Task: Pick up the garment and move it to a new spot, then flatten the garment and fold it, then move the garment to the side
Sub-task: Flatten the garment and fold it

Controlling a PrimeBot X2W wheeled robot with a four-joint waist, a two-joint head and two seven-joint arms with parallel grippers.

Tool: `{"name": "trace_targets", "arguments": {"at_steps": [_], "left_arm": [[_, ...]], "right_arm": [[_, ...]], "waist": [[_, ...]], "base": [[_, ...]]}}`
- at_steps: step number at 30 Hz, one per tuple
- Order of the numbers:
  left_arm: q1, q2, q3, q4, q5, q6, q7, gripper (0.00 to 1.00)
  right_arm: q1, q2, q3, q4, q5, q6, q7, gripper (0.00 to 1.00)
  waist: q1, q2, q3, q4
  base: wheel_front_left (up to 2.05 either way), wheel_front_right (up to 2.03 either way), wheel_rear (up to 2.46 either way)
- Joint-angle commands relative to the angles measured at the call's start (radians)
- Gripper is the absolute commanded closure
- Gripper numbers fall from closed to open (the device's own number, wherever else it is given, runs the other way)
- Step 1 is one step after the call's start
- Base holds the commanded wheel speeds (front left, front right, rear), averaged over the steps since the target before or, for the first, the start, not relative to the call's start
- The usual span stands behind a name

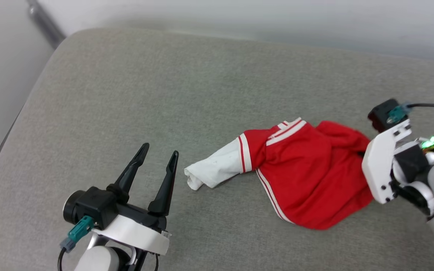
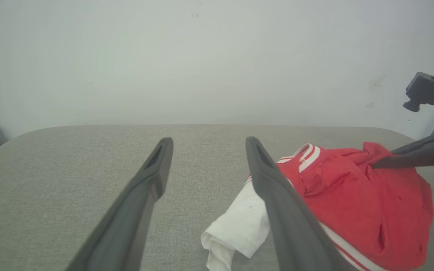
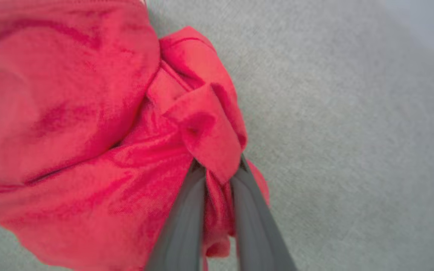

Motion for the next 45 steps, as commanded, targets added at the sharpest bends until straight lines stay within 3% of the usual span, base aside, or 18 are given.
{"name": "trace_targets", "arguments": {"at_steps": [1,11,17,23,28,29,30,36,45], "left_arm": [[0.011,0.004,0.005,0.002,0.001,-0.001,-0.003,0.00],[0.041,-0.005,0.027,-0.009,0.003,-0.002,-0.003,0.00],[0.059,-0.008,0.038,-0.012,0.008,-0.002,-0.003,0.00],[0.059,-0.001,0.036,-0.008,0.006,-0.002,-0.003,0.00],[0.046,0.010,0.022,0.012,-0.005,-0.003,-0.003,0.00],[0.047,0.011,0.019,0.015,-0.007,-0.003,-0.003,0.00],[0.048,0.011,0.018,0.019,-0.008,-0.003,-0.003,0.00],[0.065,0.012,0.022,0.025,-0.007,-0.003,-0.003,0.00],[0.074,0.001,0.026,0.014,-0.010,-0.003,-0.003,0.00]], "right_arm": [[-0.003,-0.007,-0.018,-0.027,-0.006,-0.001,-0.028,1.00],[0.152,-0.021,-0.184,-0.281,-0.105,-0.001,-0.159,1.00],[0.403,0.076,-0.313,-0.390,-0.155,-0.001,-0.223,1.00],[0.595,0.100,-0.251,-0.364,-0.172,-0.001,-0.272,1.00],[0.608,0.092,-0.131,-0.239,-0.157,-0.001,-0.316,1.00],[0.600,0.084,-0.113,-0.229,-0.157,-0.001,-0.326,0.12],[0.591,0.083,-0.104,-0.222,-0.154,-0.001,-0.338,0.00],[0.542,0.088,-0.134,-0.253,-0.111,-0.001,-0.410,0.00],[0.510,0.126,-0.327,-0.417,-0.047,-0.001,-0.552,0.00]], "waist": [[0.0000,0.0000,-0.033,-0.033],[0.0000,0.0000,-0.077,-0.125],[0.0000,0.0000,-0.081,-0.167],[0.0000,0.0000,-0.080,-0.189],[0.0000,0.0000,-0.089,-0.199],[0.0000,0.0000,-0.091,-0.201],[0.0000,0.0000,-0.094,-0.202],[0.0000,0.0000,-0.114,-0.219],[0.0000,0.0000,-0.137,-0.258]], "base": [[0.00,0.00,0.00],[0.00,0.00,0.00],[0.00,0.00,0.00],[0.00,0.00,0.00],[0.00,0.00,0.00],[0.00,0.00,0.00],[0.00,0.00,0.00],[0.00,0.00,0.00],[0.00,0.00,0.00]]}}
